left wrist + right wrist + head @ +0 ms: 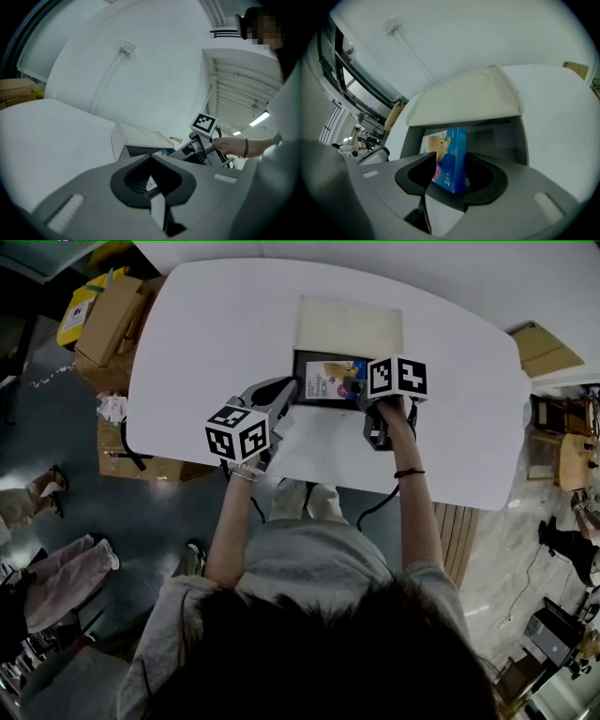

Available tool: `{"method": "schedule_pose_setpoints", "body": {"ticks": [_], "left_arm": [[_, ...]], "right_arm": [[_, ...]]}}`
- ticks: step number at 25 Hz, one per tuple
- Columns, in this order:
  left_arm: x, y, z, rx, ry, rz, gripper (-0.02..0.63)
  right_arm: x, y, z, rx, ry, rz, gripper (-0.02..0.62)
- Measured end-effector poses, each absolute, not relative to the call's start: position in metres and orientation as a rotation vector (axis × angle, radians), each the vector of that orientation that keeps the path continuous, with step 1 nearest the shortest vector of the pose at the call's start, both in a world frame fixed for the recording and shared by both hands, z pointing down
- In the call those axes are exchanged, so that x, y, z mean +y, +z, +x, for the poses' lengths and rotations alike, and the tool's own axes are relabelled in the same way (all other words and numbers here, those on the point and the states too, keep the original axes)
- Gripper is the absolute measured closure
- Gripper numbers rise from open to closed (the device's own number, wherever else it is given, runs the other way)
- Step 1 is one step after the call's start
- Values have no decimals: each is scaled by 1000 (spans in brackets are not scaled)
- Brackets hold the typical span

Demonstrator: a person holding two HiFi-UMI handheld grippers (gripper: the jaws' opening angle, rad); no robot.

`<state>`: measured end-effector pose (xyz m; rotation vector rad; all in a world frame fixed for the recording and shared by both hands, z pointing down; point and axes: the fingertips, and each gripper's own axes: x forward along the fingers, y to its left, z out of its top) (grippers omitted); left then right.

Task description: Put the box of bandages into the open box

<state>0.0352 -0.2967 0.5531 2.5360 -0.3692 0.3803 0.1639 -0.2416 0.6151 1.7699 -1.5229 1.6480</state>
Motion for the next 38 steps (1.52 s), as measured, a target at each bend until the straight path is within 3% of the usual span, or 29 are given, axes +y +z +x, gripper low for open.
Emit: {"method": "schedule_pose_setpoints", "body": {"ticks": [24, 29, 38], "left_arm": [[-294, 550, 31, -384, 374, 2548, 612], [-293, 543, 29, -383, 369, 2563, 612], [-290, 524, 29, -371, 359, 2611, 612]], "right_arm": [[-236, 624, 161, -1460, 1551, 1720, 353], [-228, 614, 161, -1503, 1484, 1737, 388], [-219, 577, 157, -1661, 1410, 1775, 509]]}}
